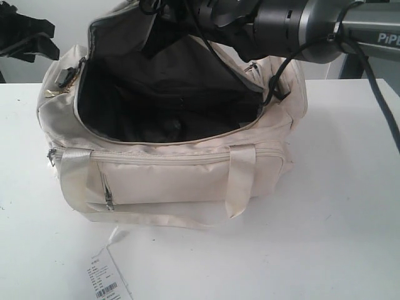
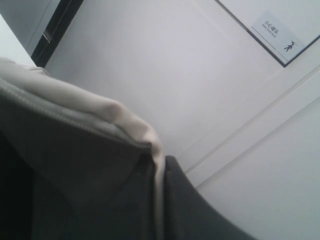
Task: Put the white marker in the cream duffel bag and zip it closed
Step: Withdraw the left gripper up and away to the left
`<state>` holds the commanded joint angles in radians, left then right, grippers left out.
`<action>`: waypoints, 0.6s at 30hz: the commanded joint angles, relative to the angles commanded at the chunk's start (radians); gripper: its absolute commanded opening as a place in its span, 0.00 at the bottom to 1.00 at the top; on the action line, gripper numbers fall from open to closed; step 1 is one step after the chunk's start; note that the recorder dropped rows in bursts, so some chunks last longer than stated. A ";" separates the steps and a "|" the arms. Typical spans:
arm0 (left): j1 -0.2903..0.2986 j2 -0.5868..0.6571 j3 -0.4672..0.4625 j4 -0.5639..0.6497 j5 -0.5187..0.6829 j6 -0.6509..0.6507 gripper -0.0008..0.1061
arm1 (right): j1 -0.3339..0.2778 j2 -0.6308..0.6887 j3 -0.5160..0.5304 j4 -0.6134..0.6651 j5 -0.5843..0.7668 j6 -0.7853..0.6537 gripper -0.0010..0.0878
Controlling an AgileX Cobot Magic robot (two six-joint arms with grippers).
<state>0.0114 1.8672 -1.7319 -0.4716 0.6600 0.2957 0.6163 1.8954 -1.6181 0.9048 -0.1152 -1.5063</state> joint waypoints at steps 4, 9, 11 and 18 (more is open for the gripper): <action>0.000 0.042 -0.029 -0.036 0.000 0.023 0.56 | 0.000 0.000 0.000 0.000 0.000 0.000 0.01; 0.000 0.059 -0.043 -0.034 0.000 0.046 0.56 | 0.000 0.000 0.000 0.000 0.000 0.000 0.01; 0.000 0.059 -0.045 -0.032 -0.002 0.046 0.56 | 0.000 0.000 0.000 0.000 0.000 0.000 0.01; 0.022 0.051 -0.064 -0.020 0.047 0.023 0.56 | 0.000 0.000 0.000 0.000 0.000 0.000 0.01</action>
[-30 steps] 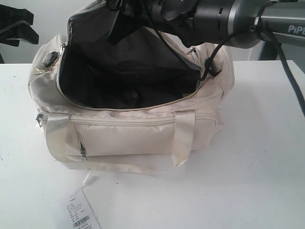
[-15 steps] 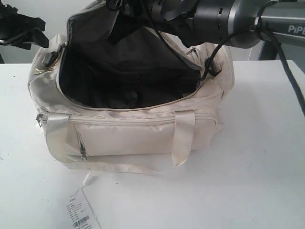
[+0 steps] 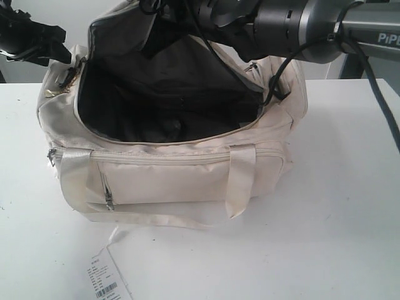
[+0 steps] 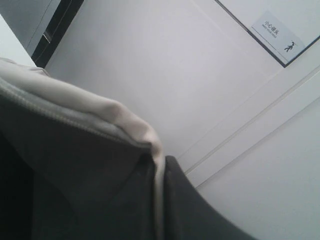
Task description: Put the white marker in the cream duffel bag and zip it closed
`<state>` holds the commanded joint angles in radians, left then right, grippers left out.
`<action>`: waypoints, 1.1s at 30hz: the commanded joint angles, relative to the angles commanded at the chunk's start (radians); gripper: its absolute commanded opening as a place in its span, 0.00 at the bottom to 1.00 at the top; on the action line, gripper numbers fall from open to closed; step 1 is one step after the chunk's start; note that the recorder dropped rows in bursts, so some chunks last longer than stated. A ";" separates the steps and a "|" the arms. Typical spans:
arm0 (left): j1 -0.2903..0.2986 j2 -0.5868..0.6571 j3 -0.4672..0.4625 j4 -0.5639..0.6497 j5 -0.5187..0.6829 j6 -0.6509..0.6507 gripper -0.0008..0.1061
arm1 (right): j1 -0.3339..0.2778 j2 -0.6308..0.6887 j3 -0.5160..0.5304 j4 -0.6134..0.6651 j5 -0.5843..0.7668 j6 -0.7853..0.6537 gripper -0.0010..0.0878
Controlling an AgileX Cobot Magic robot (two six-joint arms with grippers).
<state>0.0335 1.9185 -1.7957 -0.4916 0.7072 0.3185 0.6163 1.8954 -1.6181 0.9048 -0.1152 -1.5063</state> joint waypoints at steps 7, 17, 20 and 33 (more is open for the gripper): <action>0.004 0.026 0.002 -0.027 -0.019 -0.017 0.72 | 0.000 0.000 0.000 0.000 0.000 0.027 0.01; 0.003 0.055 0.002 -0.032 -0.029 -0.015 0.61 | 0.000 0.000 0.000 0.002 0.000 0.027 0.01; 0.003 0.059 0.002 -0.032 -0.032 0.002 0.33 | 0.000 0.000 0.000 0.002 0.000 0.027 0.01; 0.005 0.059 0.002 -0.095 -0.022 0.025 0.01 | 0.002 -0.017 0.000 0.002 0.276 0.030 0.01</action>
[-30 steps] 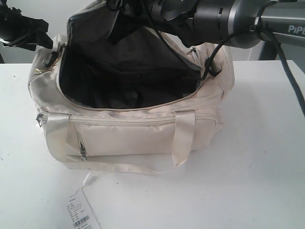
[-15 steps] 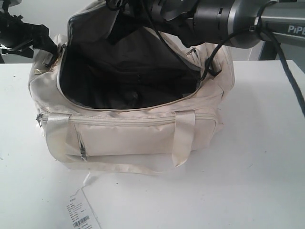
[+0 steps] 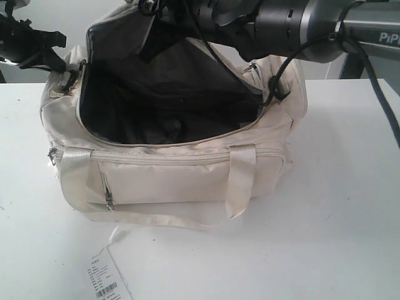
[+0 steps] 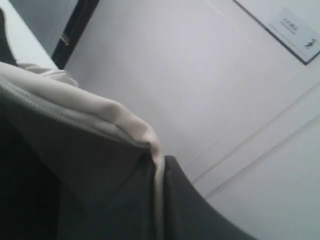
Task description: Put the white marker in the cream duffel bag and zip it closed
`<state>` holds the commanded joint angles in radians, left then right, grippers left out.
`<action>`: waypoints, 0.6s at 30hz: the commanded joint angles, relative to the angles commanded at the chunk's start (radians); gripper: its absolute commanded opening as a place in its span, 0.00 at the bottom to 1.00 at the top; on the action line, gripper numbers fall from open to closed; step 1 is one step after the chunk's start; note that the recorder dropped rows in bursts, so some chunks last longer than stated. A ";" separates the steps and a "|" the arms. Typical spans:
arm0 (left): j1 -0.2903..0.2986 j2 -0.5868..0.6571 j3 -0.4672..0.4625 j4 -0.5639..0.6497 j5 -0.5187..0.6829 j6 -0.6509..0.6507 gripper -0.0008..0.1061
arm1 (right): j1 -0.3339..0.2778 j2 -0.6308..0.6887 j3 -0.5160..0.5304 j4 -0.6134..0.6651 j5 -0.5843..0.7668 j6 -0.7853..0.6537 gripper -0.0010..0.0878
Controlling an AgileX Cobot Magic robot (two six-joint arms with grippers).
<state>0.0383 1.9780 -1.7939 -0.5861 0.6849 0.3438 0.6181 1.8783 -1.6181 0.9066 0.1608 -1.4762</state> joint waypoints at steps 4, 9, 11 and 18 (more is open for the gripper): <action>0.000 0.000 0.000 0.000 0.000 0.008 0.01 | -0.002 -0.012 0.000 -0.030 0.180 0.038 0.01; 0.000 0.000 0.000 -0.009 0.000 0.010 0.01 | -0.002 -0.016 0.000 -0.309 0.317 0.224 0.01; 0.000 0.000 0.000 -0.014 0.002 0.010 0.01 | -0.002 -0.014 0.000 -0.434 0.361 0.328 0.01; 0.000 0.000 0.000 -0.047 0.008 0.010 0.01 | -0.002 -0.014 0.000 -0.508 0.509 0.384 0.36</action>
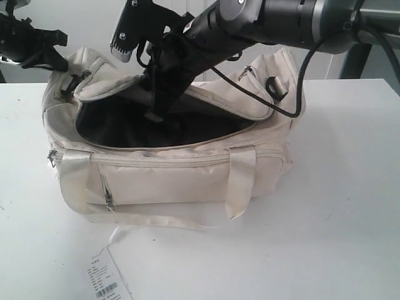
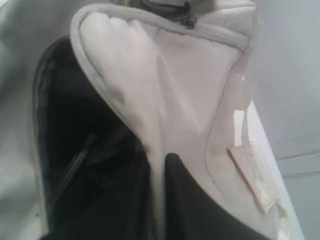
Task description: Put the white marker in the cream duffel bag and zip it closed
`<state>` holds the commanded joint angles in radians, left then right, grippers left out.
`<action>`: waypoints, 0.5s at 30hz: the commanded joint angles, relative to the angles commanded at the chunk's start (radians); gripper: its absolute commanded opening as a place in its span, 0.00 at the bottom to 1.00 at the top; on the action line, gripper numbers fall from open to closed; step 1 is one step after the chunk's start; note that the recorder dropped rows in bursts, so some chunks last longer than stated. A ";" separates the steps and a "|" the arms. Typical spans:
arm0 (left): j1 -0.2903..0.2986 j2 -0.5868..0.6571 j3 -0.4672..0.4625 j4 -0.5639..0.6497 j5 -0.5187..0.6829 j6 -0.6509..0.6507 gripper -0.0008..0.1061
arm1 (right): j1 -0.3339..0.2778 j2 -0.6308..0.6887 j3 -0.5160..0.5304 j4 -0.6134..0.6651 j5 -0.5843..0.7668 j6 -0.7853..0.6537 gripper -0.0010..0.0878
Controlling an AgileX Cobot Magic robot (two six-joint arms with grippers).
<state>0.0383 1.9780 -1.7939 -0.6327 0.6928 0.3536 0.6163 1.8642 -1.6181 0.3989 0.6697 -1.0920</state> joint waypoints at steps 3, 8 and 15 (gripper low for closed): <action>0.000 0.000 0.000 -0.003 0.000 0.000 0.01 | 0.000 0.000 0.000 0.000 0.134 0.000 0.66; 0.000 0.000 0.000 -0.003 0.004 0.002 0.01 | 0.000 -0.038 0.000 -0.031 0.206 0.008 0.80; 0.000 0.000 0.000 -0.003 0.019 0.017 0.01 | 0.005 -0.139 0.000 0.195 0.111 0.030 0.77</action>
<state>0.0383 1.9780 -1.7939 -0.6355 0.7121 0.3707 0.6216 1.7250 -1.6181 0.5942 0.7809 -1.0620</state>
